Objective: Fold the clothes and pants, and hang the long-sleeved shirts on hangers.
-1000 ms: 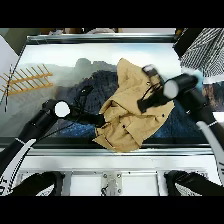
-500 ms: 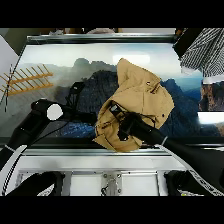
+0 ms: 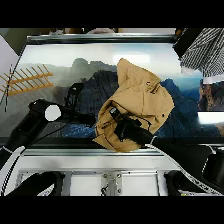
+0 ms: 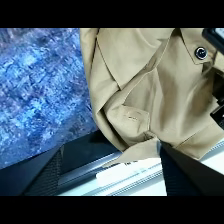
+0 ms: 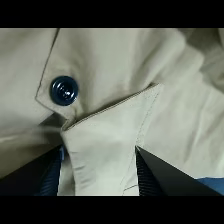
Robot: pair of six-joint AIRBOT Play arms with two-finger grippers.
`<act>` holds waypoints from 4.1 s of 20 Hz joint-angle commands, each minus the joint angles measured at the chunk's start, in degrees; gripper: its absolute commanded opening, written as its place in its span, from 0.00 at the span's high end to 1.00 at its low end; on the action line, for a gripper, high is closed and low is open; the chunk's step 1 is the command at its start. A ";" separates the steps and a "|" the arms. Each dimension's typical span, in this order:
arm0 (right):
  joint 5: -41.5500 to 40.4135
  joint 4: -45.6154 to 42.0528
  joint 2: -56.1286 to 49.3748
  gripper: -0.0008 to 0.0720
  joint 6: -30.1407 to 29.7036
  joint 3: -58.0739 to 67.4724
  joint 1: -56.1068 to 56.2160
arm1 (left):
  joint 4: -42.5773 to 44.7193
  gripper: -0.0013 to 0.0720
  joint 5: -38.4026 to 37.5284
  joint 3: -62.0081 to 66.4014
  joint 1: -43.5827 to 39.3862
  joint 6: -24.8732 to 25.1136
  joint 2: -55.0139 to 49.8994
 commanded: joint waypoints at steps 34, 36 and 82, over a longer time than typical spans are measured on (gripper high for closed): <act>26.16 16.11 22.99 0.97 -14.03 36.52 -25.07 | -3.41 0.96 -7.89 33.75 -0.33 -1.57 -2.10; 28.83 16.57 23.04 0.97 -14.03 48.04 -26.64 | -6.12 0.96 -8.09 44.46 -0.83 -1.44 0.46; 37.62 18.84 17.05 0.97 -6.16 25.22 -23.58 | -10.82 0.96 -11.96 7.91 2.23 4.11 -5.46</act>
